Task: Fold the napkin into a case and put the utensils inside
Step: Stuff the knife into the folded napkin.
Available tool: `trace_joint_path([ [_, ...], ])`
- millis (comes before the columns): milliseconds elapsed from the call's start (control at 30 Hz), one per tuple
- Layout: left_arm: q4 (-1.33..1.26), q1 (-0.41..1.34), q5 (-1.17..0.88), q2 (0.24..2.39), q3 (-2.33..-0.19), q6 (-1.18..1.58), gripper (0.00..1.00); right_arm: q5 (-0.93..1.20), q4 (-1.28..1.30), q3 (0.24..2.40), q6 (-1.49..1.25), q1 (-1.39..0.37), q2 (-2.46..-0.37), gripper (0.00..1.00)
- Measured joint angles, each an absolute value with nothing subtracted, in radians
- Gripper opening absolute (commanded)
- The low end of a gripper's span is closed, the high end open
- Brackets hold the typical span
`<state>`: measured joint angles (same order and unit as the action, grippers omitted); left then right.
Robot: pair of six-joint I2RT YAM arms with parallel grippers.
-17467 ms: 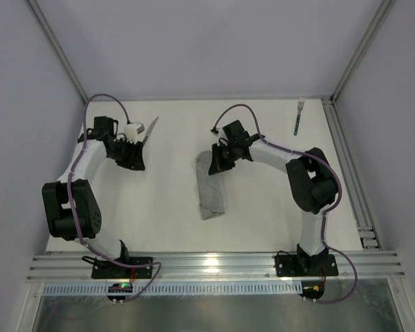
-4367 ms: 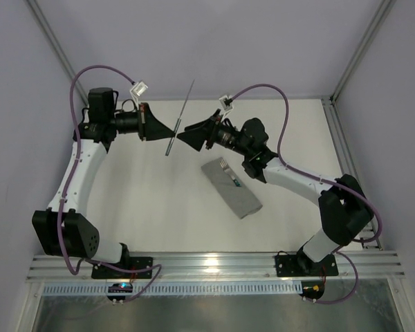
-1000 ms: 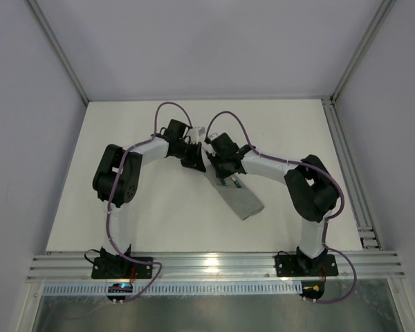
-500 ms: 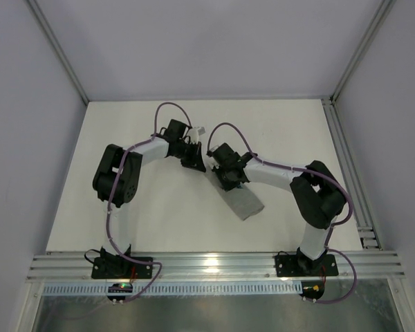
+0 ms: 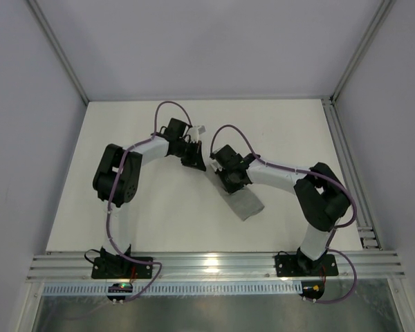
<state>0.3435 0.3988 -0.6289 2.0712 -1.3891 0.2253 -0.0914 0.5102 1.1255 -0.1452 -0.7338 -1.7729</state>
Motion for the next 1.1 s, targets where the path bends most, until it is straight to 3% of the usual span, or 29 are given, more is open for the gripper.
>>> trace_joint_path([
  [67, 0.345, 0.399, -0.629, 2.072, -1.390, 0.225, 0.00, -0.091, 0.513, 1.118, -0.145, -0.734, -1.765, 0.12],
  [167, 0.345, 0.399, -0.629, 2.074, -1.391, 0.224, 0.00, -0.086, 0.524, 1.112, -0.143, -0.734, -1.757, 0.35],
  [300, 0.345, 0.396, -0.630, 2.077, -1.391, 0.224, 0.00, -0.080, 0.545, 1.116, -0.132, -0.734, -1.755, 0.43],
  [567, 0.344, 0.388, -0.630, 2.081, -1.391, 0.212, 0.00, -0.072, 0.563, 1.291, -0.080, -0.733, -1.757, 0.43],
  [800, 0.345, 0.387, -0.630, 2.081, -1.391, 0.205, 0.00, -0.043, 0.502, 1.504, -0.047, -0.721, -1.940, 0.38],
  [1100, 0.347, 0.384, -0.630, 2.084, -1.391, 0.205, 0.00, -0.028, 0.494, 1.510, -0.044, -0.693, -2.043, 0.30],
])
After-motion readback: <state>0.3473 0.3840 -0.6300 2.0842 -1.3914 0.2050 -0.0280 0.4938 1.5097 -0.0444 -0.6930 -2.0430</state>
